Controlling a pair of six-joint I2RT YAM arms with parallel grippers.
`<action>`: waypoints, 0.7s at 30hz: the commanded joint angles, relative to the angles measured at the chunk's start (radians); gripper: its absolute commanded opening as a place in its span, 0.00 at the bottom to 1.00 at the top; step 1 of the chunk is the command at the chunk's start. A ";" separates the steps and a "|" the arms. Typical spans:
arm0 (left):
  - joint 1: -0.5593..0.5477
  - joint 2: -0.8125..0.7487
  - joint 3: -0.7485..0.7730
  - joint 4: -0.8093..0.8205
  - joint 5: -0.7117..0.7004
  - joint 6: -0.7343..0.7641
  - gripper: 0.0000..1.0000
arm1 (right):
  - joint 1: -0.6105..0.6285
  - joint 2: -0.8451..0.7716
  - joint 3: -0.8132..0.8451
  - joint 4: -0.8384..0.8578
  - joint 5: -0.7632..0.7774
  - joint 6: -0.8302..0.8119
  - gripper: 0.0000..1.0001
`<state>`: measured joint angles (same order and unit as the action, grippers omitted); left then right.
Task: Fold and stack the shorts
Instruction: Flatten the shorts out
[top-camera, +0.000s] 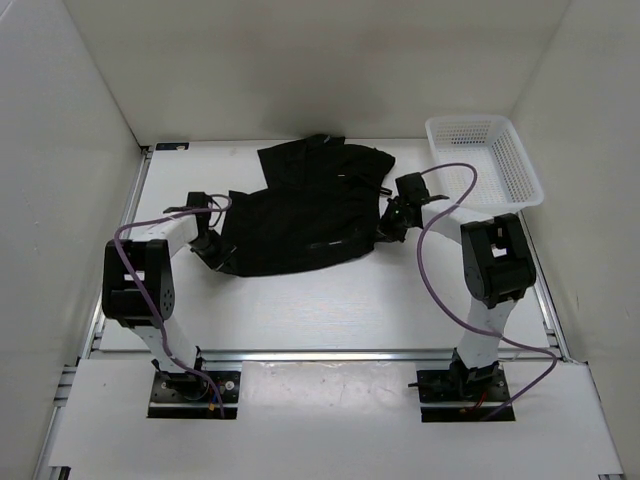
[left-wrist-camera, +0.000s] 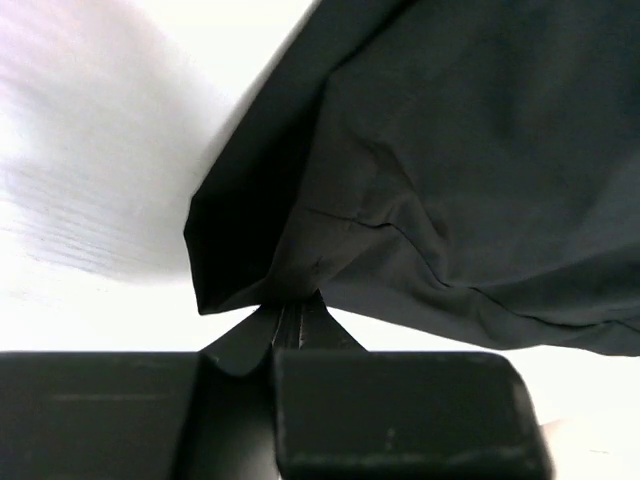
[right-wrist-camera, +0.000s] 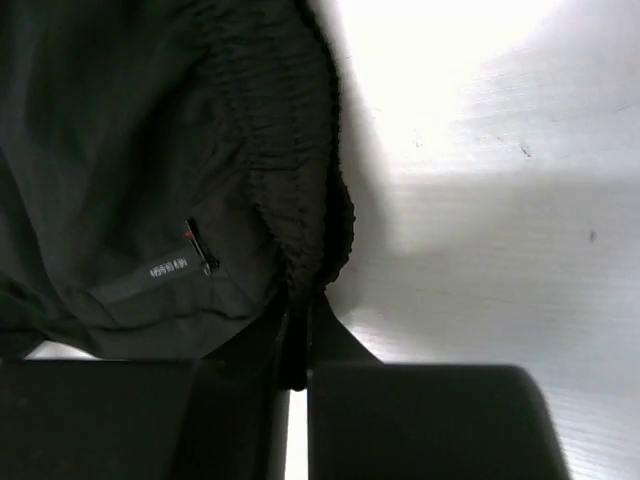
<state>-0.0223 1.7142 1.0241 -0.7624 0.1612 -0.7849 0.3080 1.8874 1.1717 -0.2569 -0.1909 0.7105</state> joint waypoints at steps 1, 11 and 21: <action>0.018 -0.021 0.082 0.015 0.014 0.036 0.10 | 0.003 0.004 0.142 -0.082 0.017 -0.032 0.00; 0.087 0.030 1.011 -0.354 0.005 0.118 0.10 | -0.095 -0.022 0.966 -0.387 -0.022 -0.192 0.00; 0.035 -0.318 0.463 -0.200 0.038 0.118 0.10 | -0.086 -0.595 0.036 -0.268 0.033 -0.184 0.00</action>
<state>0.0368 1.4345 1.6829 -0.9356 0.2188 -0.6842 0.2260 1.3815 1.4796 -0.4675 -0.2211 0.5289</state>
